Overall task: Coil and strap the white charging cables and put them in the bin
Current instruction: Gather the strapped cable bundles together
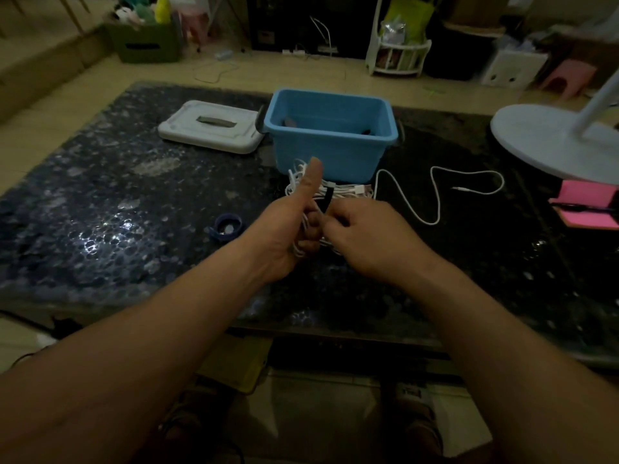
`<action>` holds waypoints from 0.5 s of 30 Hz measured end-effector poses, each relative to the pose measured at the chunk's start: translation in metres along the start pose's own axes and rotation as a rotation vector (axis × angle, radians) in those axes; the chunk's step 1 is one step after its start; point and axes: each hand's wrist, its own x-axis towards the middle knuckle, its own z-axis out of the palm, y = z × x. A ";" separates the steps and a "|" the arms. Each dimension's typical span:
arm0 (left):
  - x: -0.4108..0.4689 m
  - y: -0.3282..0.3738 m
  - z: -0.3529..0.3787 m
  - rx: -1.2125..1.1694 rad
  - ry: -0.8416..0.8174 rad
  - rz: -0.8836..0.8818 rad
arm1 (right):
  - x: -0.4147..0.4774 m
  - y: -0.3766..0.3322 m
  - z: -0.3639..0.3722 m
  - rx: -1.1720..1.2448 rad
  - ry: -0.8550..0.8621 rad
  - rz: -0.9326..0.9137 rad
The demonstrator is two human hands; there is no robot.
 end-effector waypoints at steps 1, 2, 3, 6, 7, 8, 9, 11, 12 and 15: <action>0.000 0.001 0.000 -0.005 0.042 0.011 | -0.002 -0.002 0.000 -0.043 -0.040 -0.009; 0.001 0.001 -0.001 -0.016 0.103 0.016 | -0.004 -0.004 0.000 -0.079 -0.067 -0.025; 0.001 0.002 -0.001 -0.034 0.153 0.012 | -0.005 -0.006 0.001 -0.112 -0.076 -0.046; 0.001 0.004 -0.002 -0.147 0.146 -0.024 | -0.008 -0.008 0.007 -0.197 -0.053 -0.105; 0.001 0.006 -0.003 -0.202 0.123 -0.035 | -0.008 -0.006 0.008 -0.214 -0.053 -0.111; 0.000 0.009 -0.003 -0.258 0.106 -0.036 | -0.007 -0.004 0.009 -0.226 -0.058 -0.110; 0.000 0.014 -0.005 -0.319 0.091 -0.029 | -0.007 0.000 0.010 -0.233 -0.069 -0.106; -0.001 0.024 -0.011 -0.435 0.069 -0.012 | -0.007 0.008 0.010 -0.180 -0.111 -0.110; -0.001 0.029 -0.015 -0.451 0.053 -0.013 | -0.008 0.012 0.009 -0.122 -0.123 -0.129; 0.000 0.037 -0.028 -0.339 0.039 0.003 | -0.010 0.024 0.005 -0.045 -0.114 -0.165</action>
